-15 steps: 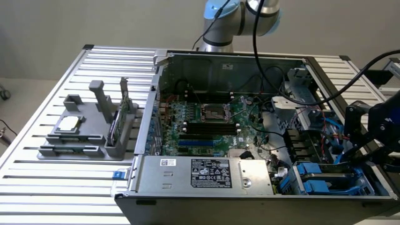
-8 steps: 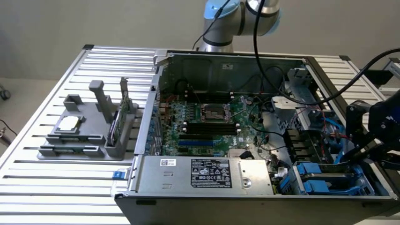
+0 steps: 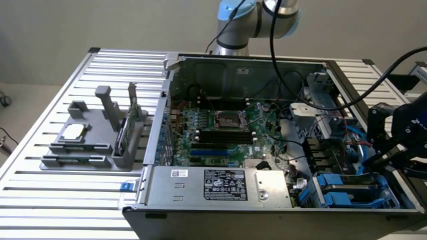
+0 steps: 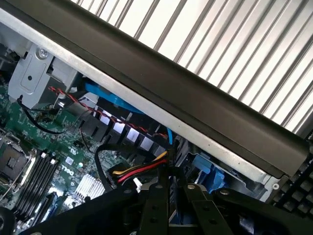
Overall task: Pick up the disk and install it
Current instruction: 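Insert the first disk wire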
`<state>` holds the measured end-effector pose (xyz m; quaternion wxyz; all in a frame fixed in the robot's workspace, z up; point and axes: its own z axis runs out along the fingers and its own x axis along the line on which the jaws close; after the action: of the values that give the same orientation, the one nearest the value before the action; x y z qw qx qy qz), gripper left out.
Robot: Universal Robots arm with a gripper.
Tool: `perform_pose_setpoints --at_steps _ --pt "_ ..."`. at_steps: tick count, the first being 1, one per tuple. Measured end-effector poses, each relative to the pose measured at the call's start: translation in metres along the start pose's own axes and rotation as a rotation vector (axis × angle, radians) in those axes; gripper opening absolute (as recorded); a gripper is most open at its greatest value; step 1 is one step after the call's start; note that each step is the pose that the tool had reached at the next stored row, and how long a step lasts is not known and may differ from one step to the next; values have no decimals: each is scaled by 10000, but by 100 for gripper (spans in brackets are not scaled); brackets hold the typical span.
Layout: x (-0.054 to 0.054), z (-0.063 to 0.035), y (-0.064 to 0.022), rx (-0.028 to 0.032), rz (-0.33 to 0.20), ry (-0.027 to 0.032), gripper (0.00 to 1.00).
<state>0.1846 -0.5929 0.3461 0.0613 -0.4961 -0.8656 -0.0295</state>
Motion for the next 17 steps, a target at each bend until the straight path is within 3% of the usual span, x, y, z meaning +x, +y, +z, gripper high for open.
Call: perform_pose_setpoints --at_steps 4,9,13,17 --pt "13 -18 -36 76 21 160 16" --pt "19 -25 -65 153 120 245 16" --pt "19 -26 -67 221 425 361 16" --pt "25 -24 -78 237 626 394 16"
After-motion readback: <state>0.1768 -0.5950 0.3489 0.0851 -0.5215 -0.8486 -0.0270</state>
